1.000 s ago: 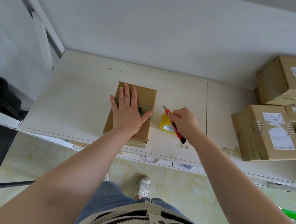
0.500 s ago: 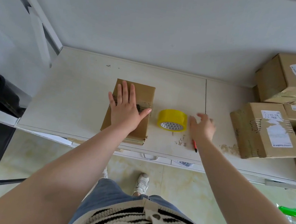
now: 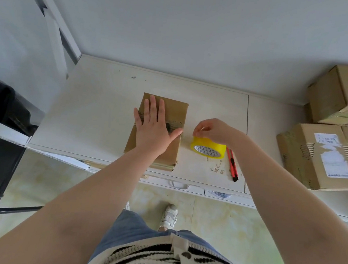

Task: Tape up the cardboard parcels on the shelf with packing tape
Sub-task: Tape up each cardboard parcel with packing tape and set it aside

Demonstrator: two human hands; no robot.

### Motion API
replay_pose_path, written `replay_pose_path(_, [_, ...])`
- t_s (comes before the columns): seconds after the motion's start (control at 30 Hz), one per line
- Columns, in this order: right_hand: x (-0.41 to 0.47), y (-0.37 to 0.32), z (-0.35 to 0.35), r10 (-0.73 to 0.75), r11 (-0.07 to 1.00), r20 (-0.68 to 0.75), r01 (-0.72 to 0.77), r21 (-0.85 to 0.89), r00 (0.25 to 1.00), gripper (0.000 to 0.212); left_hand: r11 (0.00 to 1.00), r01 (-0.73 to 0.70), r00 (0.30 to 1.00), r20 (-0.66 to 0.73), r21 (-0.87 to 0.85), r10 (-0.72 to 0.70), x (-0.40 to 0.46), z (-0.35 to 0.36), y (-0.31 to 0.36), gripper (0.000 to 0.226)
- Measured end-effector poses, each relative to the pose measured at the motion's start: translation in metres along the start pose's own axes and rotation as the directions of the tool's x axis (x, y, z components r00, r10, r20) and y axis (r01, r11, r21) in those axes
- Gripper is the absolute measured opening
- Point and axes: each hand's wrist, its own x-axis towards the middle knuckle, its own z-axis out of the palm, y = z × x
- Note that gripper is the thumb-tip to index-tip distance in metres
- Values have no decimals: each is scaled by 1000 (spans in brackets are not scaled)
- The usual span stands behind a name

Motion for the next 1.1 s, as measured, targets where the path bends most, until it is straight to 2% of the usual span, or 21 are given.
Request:
replay_pose_path(0.2, [-16, 2, 15, 56, 977, -136, -26, 213, 989, 8, 1000, -1, 1000, 3, -17, 1, -1, 1, -1, 101])
replay_pose_path(0.4, [-48, 23, 17, 191, 900, -262, -62, 431, 946, 1, 1000, -6, 999, 34, -29, 7, -2, -4, 0, 92])
replay_pose_path(0.47, [-59, 21, 15, 196, 860, -286, -25, 509, 938, 3, 997, -47, 999, -29, -67, 45, -3, -6, -2, 88])
replay_pose_path(0.53, [-67, 15, 15, 198, 825, -318, 17, 565, 927, 3, 980, -147, 974, -191, -134, 120, -9, -11, 0, 80])
replay_pose_path(0.57, [-70, 12, 15, 201, 812, -336, 35, 582, 920, 4, 949, -214, 957, -246, -230, 156, -13, -16, 6, 76])
replay_pose_path(0.63, [-73, 3, 17, 199, 805, -373, 66, 589, 906, 6, 785, -277, 959, -205, -555, 194, -22, -31, 26, 60])
replay_pose_path(0.67, [-74, -1, 18, 194, 806, -393, 82, 586, 899, 8, 681, -234, 971, -136, -694, 195, -27, -37, 37, 46])
replay_pose_path(0.73, [-75, -9, 19, 187, 796, -430, 120, 593, 883, 12, 524, -77, 993, -16, -848, 121, -30, -44, 55, 22])
replay_pose_path(0.8, [-76, -14, 20, 189, 777, -453, 149, 611, 871, 16, 410, 49, 998, 58, -911, 8, -29, -45, 62, 13])
replay_pose_path(0.87, [-76, -17, 23, 184, 773, -465, 165, 613, 866, 20, 308, 134, 991, 128, -942, -41, -27, -47, 63, 11])
replay_pose_path(0.97, [-76, -17, 28, 169, 779, -483, 184, 599, 859, 22, 175, 274, 962, 273, -946, -32, -24, -51, 61, 14])
replay_pose_path(1.03, [-77, -14, 29, 139, 776, -480, 206, 596, 866, 23, 62, 365, 930, 366, -929, 16, -23, -53, 58, 8])
replay_pose_path(1.1, [-78, -11, 30, 113, 762, -492, 243, 600, 863, 38, 10, 400, 915, 400, -916, 57, -22, -56, 55, 5])
